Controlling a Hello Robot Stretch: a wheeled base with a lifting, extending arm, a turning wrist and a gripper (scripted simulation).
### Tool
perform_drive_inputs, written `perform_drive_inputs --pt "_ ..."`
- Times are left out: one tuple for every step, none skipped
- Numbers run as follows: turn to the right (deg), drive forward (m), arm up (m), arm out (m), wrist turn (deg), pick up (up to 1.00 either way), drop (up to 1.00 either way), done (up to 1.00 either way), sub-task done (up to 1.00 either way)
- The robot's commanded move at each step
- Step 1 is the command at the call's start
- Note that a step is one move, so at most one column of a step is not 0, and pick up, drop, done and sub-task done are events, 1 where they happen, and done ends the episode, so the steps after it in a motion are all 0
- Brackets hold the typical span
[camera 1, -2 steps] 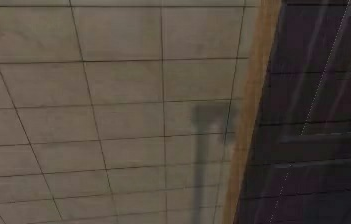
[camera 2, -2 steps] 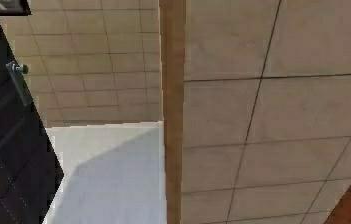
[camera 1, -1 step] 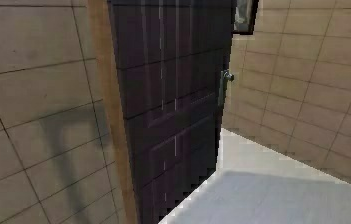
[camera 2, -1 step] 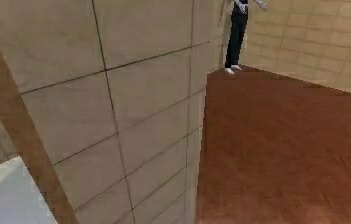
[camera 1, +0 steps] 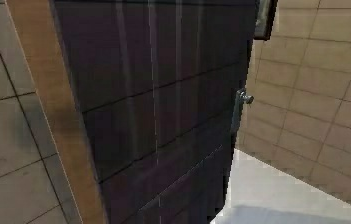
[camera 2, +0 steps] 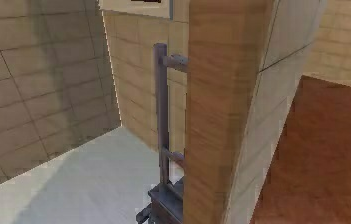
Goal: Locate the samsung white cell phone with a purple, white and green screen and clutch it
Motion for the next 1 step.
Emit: perform_drive_inputs --pt "42.0 0.0 0.0 0.0 0.0 0.0 0.0 0.0 0.0"
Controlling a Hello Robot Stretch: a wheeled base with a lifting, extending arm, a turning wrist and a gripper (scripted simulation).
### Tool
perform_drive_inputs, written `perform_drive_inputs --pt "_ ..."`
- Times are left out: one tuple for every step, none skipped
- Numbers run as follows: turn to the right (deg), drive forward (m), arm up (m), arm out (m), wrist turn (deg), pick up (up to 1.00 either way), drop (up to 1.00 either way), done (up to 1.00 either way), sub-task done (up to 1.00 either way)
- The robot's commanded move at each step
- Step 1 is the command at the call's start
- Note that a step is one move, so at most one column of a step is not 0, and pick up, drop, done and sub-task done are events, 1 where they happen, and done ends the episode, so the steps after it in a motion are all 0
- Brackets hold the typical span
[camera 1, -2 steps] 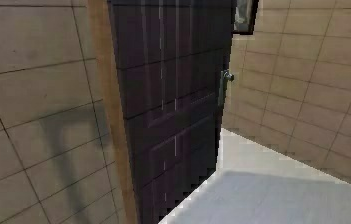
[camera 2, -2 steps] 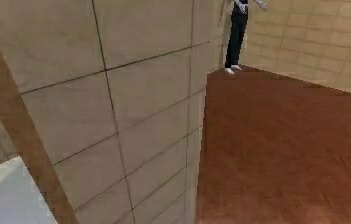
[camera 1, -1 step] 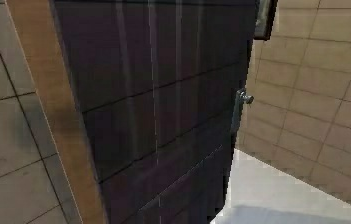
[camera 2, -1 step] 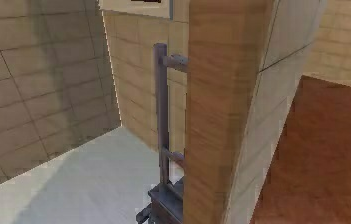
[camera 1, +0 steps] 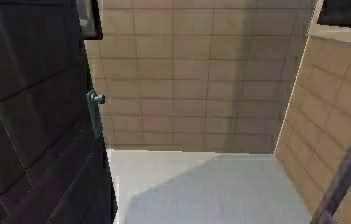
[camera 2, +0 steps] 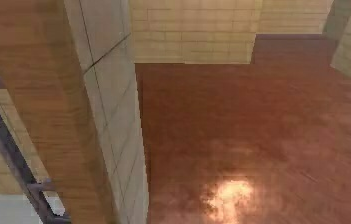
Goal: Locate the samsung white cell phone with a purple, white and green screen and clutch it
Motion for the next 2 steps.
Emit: perform_drive_inputs --pt "0.0 1.0 0.0 0.0 0.0 0.0 0.0 0.0 0.0" --pt "12.0 0.0 0.0 0.0 0.0 0.0 0.0 0.0 0.0"
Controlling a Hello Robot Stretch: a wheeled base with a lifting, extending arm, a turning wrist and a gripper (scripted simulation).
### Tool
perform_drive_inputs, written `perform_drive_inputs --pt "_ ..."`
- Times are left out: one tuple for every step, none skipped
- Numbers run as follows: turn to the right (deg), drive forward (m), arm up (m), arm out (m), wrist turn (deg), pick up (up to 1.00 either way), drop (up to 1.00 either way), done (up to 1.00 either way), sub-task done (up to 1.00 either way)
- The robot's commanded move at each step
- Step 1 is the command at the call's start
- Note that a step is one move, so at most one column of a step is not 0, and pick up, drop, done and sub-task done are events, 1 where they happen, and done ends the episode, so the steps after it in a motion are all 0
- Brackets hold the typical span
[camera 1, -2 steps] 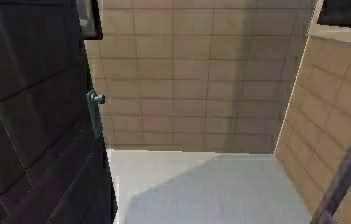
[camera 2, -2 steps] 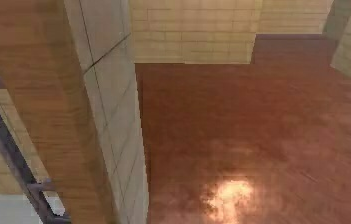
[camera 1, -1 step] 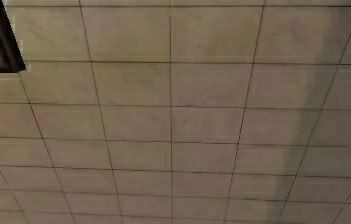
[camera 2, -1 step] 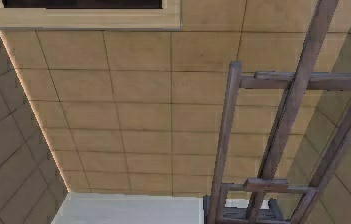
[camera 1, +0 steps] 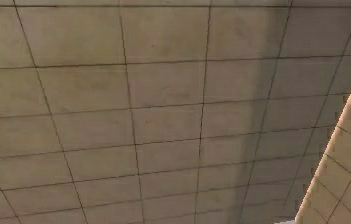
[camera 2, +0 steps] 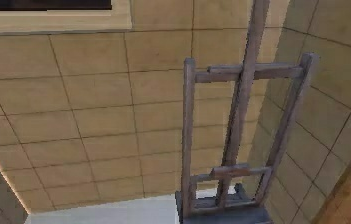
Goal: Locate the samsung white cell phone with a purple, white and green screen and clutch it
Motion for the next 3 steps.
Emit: perform_drive_inputs --pt "0.0 0.2 0.0 0.0 0.0 0.0 0.0 0.0 0.0" --pt "-45.0 0.0 0.0 0.0 0.0 0.0 0.0 0.0 0.0" --pt "-6.0 0.0 0.0 0.0 0.0 0.0 0.0 0.0 0.0"
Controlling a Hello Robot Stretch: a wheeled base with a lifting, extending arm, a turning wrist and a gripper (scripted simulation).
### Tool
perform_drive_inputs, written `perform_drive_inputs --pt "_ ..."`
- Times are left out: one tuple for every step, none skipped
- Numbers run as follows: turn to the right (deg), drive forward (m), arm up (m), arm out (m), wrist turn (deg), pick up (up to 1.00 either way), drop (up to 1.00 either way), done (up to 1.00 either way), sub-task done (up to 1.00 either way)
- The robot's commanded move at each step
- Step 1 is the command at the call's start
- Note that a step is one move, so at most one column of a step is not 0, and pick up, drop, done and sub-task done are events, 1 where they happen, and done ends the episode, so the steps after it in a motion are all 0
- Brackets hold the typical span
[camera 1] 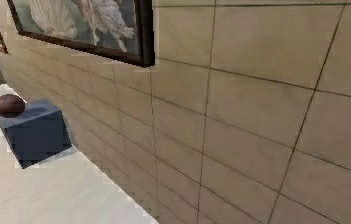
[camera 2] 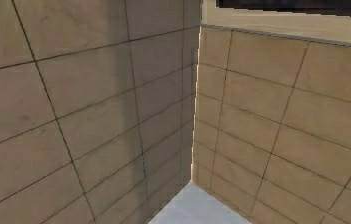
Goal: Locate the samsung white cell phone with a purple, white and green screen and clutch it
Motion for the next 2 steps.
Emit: perform_drive_inputs --pt "0.0 0.4 0.0 0.0 0.0 0.0 0.0 0.0 0.0" --pt "-45.0 0.0 0.0 0.0 0.0 0.0 0.0 0.0 0.0"
